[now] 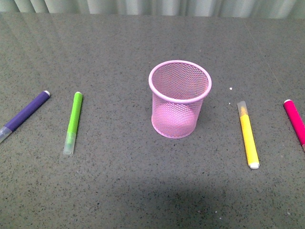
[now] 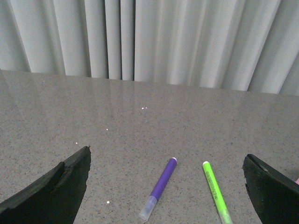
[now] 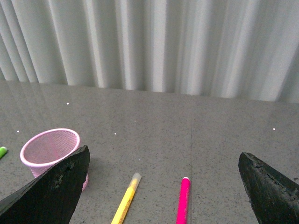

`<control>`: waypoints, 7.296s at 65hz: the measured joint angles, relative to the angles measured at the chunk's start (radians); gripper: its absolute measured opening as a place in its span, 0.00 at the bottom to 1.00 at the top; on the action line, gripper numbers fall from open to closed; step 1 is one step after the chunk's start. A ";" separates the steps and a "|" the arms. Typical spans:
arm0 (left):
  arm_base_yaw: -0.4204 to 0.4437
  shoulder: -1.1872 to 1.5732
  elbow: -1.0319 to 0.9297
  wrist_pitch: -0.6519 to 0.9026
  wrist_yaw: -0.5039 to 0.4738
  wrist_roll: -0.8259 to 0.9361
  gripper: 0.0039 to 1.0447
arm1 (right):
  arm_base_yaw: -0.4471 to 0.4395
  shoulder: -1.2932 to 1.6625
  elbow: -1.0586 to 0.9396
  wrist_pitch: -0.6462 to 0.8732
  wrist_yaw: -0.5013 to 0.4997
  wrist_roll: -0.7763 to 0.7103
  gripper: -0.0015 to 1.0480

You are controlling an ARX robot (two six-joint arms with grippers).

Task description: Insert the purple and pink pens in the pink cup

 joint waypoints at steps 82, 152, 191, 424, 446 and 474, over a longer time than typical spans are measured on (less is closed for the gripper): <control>0.000 0.000 0.000 0.000 0.000 0.000 0.93 | 0.000 0.000 0.000 0.000 0.000 0.000 0.93; 0.000 0.000 0.000 0.000 0.000 0.000 0.93 | 0.000 0.000 0.000 0.000 0.000 0.000 0.93; 0.000 0.000 0.000 0.000 0.000 0.000 0.93 | 0.000 0.000 0.000 0.000 0.000 0.000 0.93; -0.007 0.265 0.198 -0.398 -0.135 -0.062 0.93 | 0.000 0.000 0.000 0.000 0.001 0.000 0.93; 0.178 0.836 0.641 -0.391 0.183 0.181 0.93 | 0.000 0.000 0.000 0.000 0.000 0.000 0.93; 0.043 1.502 0.982 -0.277 0.099 0.156 0.93 | 0.000 0.000 0.000 0.000 0.000 0.000 0.93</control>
